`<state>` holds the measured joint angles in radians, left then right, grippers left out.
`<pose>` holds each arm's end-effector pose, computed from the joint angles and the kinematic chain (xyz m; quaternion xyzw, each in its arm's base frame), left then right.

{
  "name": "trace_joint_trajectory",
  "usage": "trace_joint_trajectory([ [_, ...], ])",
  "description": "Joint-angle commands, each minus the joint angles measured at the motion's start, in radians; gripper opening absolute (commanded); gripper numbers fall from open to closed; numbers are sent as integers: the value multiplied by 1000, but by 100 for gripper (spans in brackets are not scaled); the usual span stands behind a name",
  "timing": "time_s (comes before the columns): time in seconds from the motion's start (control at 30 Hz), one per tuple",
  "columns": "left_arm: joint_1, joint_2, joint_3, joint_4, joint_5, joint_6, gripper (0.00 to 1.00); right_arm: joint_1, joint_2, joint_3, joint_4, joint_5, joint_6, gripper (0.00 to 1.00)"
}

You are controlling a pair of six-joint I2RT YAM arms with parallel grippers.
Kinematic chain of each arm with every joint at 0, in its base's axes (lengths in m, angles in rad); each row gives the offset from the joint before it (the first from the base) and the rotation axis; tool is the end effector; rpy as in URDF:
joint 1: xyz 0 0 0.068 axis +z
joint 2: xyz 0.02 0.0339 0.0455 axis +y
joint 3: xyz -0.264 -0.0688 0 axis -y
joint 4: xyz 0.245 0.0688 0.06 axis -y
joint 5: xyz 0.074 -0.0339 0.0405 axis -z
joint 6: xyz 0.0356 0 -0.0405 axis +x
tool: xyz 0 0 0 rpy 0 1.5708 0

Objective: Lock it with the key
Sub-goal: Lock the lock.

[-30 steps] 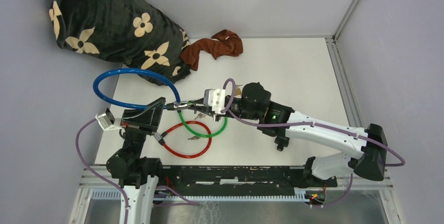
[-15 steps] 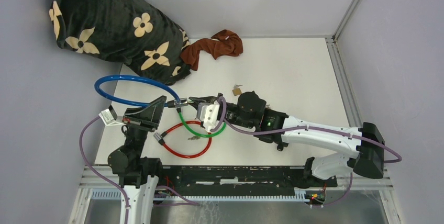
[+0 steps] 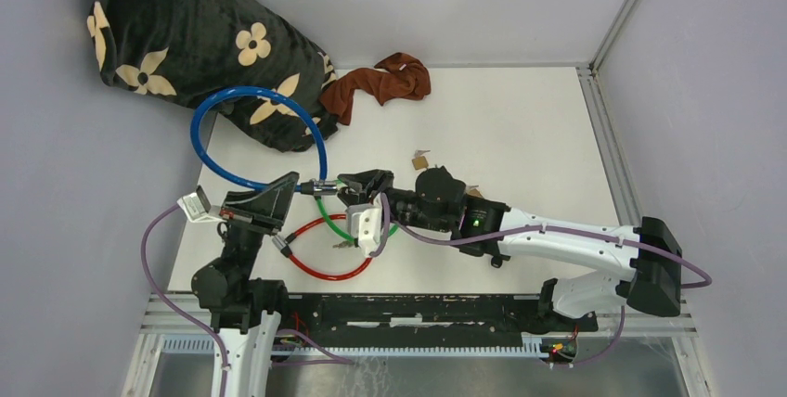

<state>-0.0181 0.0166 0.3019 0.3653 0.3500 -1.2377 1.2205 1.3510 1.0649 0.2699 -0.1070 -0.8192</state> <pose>0.0595 -0.0133 0.3095 -0.1225 0.4478 -0.5809 0.6686 0.1075 0.3054 0.3578 -0.6261 0.3407 0.1769 0.6787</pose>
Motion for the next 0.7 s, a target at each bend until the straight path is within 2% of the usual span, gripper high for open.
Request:
trace_joint_trajectory([
  [0.0, -2, -7, 22, 132, 18, 81, 2, 4, -58, 8, -89, -31, -64, 46],
  [0.2, 0, -7, 6, 138, 38, 137, 2, 3, -117, -8, -157, -49, -37, 56],
  [0.4, 0, -7, 0, 140, 58, 205, 2, 1, -63, 175, -384, -85, 84, 60],
  [0.5, 0, -7, -1, 146, 61, 206, 2, 0, -43, 211, -415, -81, 140, 56],
  [0.67, -1, -7, -2, 146, 61, 198, 2, 1, -16, 234, -410, -54, 175, 44],
])
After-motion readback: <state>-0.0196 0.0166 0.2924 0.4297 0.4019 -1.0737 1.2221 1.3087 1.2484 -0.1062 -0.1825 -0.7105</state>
